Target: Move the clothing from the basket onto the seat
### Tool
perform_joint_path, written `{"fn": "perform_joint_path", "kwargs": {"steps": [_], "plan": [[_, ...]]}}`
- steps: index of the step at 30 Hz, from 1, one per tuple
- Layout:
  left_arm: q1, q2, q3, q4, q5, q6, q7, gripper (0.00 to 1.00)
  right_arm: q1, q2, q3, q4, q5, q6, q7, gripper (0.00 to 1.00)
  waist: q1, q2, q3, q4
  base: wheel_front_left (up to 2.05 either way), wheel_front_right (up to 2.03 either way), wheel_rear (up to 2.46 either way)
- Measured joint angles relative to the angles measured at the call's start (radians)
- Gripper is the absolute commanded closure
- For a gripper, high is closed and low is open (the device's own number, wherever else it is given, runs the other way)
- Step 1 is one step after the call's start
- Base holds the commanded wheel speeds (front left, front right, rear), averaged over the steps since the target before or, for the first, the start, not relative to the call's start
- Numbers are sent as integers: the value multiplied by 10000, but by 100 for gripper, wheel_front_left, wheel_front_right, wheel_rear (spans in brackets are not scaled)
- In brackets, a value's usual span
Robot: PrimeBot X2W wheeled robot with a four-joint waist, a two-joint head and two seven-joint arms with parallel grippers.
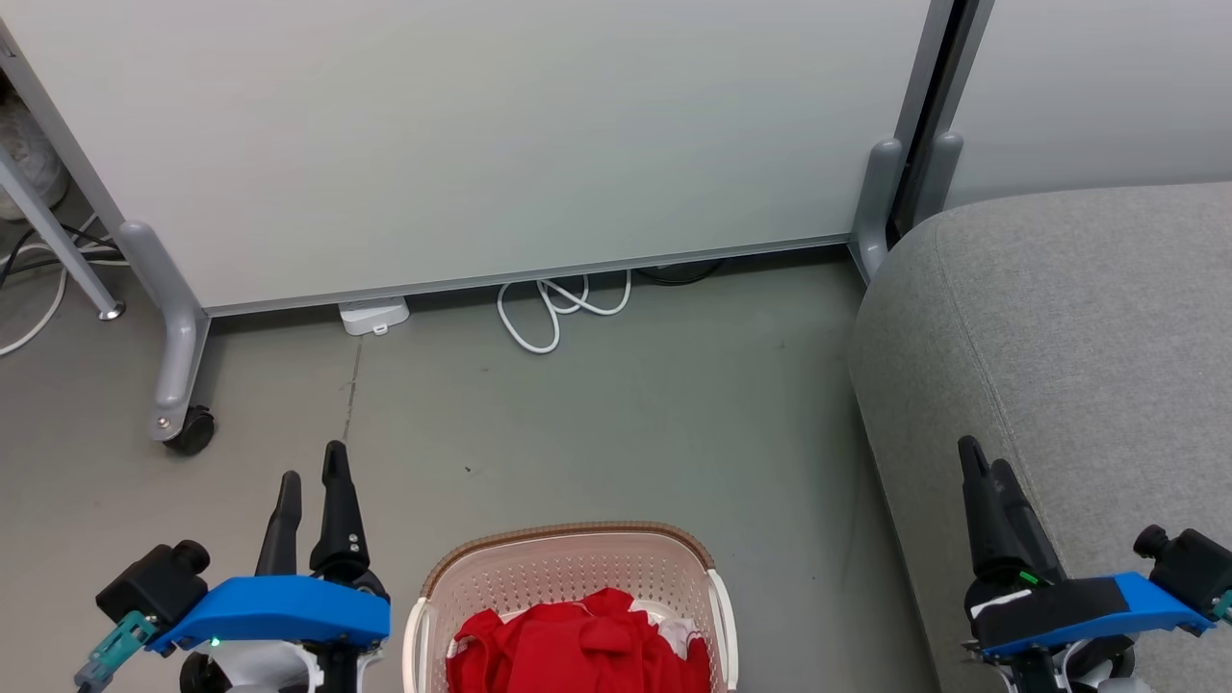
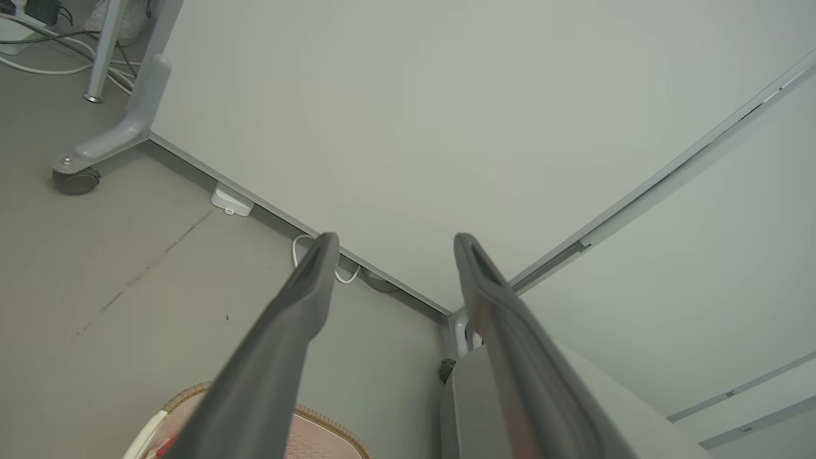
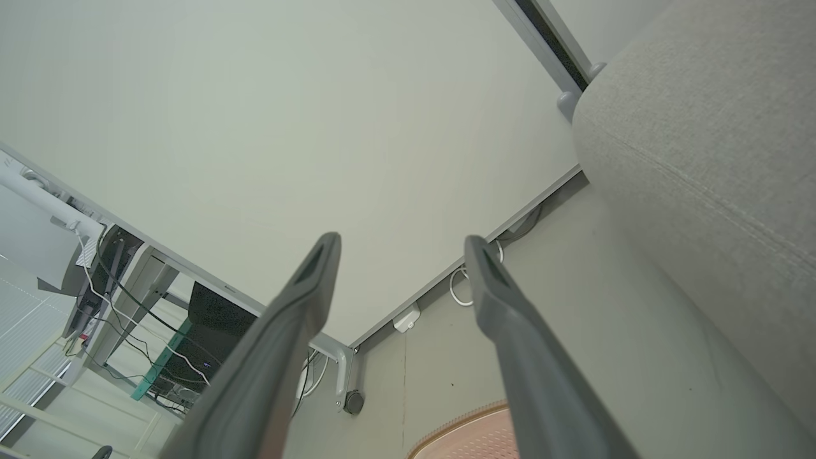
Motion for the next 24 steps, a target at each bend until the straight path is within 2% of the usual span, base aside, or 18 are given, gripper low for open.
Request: {"fn": "perform_joint_path", "kwargs": {"steps": [24], "plan": [[-200, 35, -535, 0, 2968, 224, -692, 0, -151, -10, 297, -100, -2685, 13, -671, 0, 0, 0, 161, 42, 0, 0, 0]]}}
